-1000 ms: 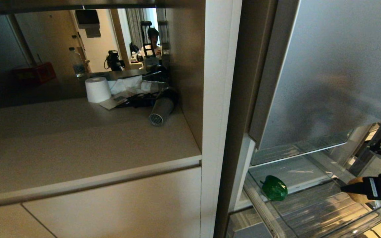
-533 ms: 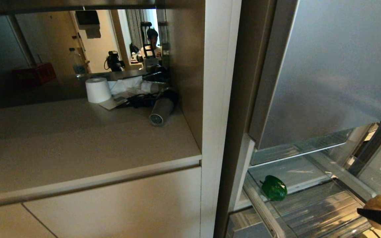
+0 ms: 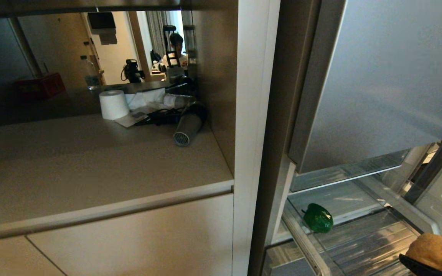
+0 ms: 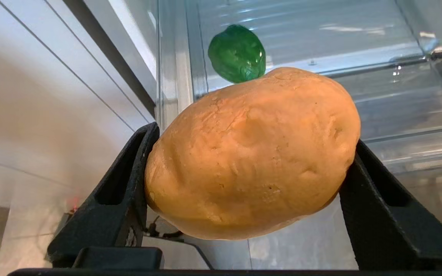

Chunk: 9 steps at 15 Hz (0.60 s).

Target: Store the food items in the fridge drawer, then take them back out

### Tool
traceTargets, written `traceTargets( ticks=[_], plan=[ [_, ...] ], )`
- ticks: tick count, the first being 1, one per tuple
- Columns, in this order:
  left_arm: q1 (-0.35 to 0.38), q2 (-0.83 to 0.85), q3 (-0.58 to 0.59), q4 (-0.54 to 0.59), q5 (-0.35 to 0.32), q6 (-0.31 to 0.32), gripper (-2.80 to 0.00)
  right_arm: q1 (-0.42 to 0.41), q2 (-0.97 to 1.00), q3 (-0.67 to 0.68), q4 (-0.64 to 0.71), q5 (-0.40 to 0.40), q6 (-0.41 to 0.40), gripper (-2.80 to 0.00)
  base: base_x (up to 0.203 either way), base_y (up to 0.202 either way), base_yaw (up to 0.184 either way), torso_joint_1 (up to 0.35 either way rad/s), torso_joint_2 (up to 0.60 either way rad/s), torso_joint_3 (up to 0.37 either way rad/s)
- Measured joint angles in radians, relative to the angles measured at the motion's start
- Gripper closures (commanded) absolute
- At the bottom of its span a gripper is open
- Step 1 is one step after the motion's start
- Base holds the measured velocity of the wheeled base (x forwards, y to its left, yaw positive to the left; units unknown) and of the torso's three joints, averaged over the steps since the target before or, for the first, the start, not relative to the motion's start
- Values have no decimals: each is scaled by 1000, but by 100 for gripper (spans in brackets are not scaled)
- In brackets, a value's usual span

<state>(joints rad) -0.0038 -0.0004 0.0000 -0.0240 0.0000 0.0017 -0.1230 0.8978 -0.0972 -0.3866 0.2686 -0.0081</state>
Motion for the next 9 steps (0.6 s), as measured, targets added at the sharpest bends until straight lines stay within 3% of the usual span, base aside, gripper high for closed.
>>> traceTargets(
  ticks=[6, 9],
  plan=[
    [1, 0, 0, 0, 0, 0, 0, 5, -15, 89, -162, -39, 5, 0, 0, 0, 0, 0, 0, 0],
    [0, 0, 0, 0, 0, 0, 0, 7, -16, 95, -156, -45, 6, 0, 0, 0, 0, 0, 0, 0]
  ],
)
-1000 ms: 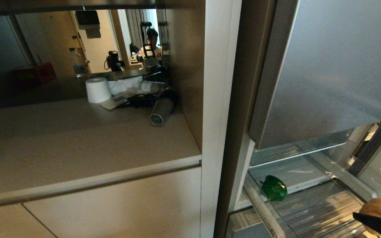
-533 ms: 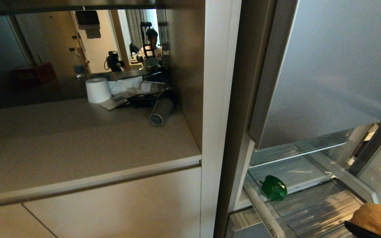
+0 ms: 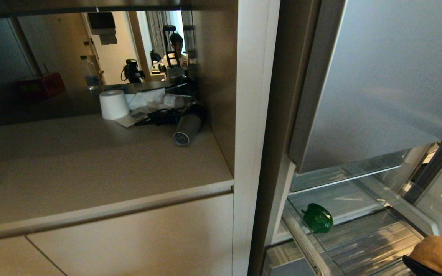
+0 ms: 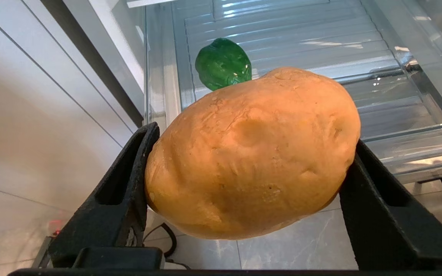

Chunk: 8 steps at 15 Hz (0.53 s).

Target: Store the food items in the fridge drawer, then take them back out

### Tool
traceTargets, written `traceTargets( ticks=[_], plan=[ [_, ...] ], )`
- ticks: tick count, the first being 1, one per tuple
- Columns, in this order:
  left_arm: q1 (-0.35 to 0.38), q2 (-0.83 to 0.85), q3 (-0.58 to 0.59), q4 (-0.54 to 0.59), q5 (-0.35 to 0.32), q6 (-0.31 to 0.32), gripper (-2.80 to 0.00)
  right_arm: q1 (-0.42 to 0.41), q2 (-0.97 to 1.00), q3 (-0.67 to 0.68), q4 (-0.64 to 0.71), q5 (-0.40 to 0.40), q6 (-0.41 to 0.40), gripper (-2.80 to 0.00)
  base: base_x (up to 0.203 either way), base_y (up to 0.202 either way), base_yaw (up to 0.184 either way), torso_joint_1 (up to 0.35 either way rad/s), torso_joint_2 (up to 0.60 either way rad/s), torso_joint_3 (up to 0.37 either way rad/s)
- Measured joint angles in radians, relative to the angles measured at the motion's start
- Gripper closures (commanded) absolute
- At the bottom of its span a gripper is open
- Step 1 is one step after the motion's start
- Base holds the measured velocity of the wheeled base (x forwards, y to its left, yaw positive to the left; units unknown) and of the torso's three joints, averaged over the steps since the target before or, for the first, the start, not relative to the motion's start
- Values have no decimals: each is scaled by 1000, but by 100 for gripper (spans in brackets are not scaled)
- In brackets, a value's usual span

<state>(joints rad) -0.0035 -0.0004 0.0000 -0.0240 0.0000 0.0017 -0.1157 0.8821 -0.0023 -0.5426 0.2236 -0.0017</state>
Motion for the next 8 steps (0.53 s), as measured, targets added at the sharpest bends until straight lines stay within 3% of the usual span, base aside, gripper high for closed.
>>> traceTargets(
  ticks=[4, 8],
  plan=[
    [1, 0, 0, 0, 0, 0, 0, 3, -2, 1, 12, -1, 0, 0, 0, 0, 0, 0, 0, 0],
    [-1, 0, 0, 0, 0, 0, 0, 3, -3, 1, 52, -2, -1, 0, 2, -7, 132, 3, 2, -2]
  ],
)
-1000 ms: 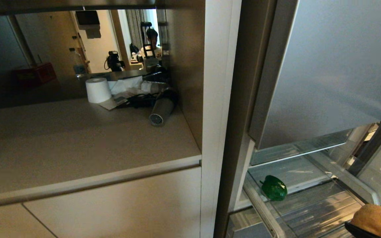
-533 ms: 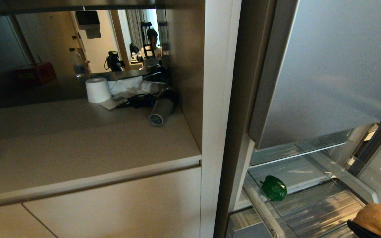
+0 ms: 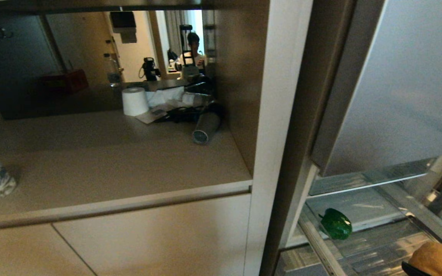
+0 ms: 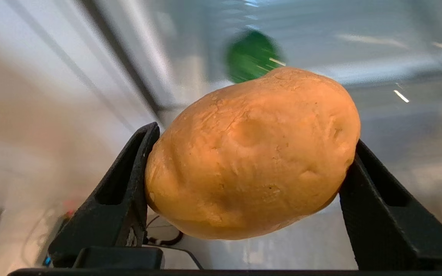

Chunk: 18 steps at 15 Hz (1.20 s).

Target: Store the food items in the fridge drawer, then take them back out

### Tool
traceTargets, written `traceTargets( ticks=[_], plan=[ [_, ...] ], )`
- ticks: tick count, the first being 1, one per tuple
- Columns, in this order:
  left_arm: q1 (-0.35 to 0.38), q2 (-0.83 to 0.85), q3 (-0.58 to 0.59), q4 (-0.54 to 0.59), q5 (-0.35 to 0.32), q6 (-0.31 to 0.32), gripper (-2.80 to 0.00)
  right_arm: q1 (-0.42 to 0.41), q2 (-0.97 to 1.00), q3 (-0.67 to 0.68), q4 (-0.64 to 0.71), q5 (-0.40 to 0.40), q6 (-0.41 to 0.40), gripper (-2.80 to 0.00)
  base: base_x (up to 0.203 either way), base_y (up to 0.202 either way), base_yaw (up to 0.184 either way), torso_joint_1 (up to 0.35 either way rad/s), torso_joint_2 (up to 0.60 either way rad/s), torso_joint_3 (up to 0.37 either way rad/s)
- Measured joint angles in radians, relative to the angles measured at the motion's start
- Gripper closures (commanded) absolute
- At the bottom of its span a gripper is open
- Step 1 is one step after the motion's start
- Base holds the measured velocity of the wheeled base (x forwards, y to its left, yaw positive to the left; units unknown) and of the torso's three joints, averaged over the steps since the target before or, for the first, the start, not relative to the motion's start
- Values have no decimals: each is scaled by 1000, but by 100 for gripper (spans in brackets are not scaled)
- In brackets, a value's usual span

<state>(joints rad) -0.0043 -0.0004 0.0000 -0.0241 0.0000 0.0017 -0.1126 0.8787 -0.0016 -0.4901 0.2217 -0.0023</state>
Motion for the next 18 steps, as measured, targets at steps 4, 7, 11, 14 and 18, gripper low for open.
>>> traceTargets(
  ticks=[4, 7, 11, 14, 18],
  plan=[
    [1, 0, 0, 0, 0, 0, 0, 0, -6, 0, 20, 0, 0, 0, 0, -5, 153, 3, 0, 1],
    [1, 0, 0, 0, 0, 0, 0, 1, -14, 0, 33, -1, -5, 0, 1, -1, 22, 2, -1, 2],
    [1, 0, 0, 0, 0, 0, 0, 139, -65, 2, 27, 14, -21, 0, 0, 0, 0, 0, 0, 0],
    [1, 0, 0, 0, 0, 0, 0, 326, -90, -5, -2, 51, -78, 0, 0, 0, 0, 0, 0, 0],
    [1, 0, 0, 0, 0, 0, 0, 551, 48, -102, -103, 64, -91, 0, 0, 0, 0, 0, 0, 0]
  ],
)
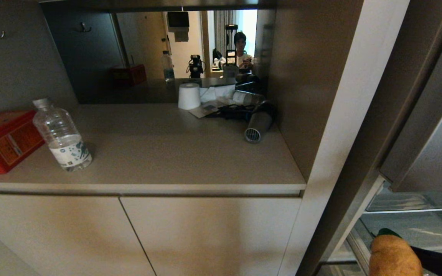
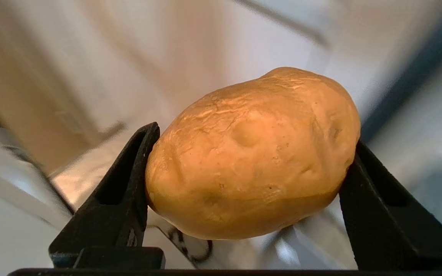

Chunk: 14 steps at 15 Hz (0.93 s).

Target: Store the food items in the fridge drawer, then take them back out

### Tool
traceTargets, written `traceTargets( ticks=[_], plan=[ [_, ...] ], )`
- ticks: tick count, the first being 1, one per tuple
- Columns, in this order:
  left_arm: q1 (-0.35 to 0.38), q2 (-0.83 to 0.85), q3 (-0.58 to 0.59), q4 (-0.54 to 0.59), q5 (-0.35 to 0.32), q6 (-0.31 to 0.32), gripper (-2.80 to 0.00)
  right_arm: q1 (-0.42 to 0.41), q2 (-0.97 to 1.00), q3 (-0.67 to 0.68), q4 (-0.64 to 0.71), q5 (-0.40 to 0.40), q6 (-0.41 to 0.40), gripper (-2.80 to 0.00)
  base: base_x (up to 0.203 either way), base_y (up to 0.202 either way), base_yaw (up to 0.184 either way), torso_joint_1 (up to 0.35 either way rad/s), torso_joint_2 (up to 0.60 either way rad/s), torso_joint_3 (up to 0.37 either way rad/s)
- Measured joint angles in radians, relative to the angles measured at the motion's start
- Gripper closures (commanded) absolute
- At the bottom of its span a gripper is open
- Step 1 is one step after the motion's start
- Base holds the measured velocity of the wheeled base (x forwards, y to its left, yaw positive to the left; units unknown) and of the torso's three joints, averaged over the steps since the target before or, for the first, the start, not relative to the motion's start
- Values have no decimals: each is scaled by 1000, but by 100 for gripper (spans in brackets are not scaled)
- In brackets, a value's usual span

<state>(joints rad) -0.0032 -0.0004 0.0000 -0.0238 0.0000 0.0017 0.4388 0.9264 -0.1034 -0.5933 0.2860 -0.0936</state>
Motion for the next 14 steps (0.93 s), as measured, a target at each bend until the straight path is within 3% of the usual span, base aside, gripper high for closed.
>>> traceTargets(
  ticks=[5, 7, 11, 14],
  plan=[
    [0, 0, 0, 0, 0, 0, 0, 152, 327, -177, -216, -42, -4, 0, 0, 0, 0, 0, 0, 0],
    [0, 0, 0, 0, 0, 0, 0, 219, 459, -299, -261, -144, 2, 0, 0, 0, 0, 0, 0, 0],
    [0, 0, 0, 0, 0, 0, 0, 365, 678, -534, -276, -425, 11, 0, 0, 0, 0, 0, 0, 0],
    [0, 0, 0, 0, 0, 0, 0, 420, 823, -713, -277, -609, 16, 0, 0, 0, 0, 0, 0, 0]
  ],
)
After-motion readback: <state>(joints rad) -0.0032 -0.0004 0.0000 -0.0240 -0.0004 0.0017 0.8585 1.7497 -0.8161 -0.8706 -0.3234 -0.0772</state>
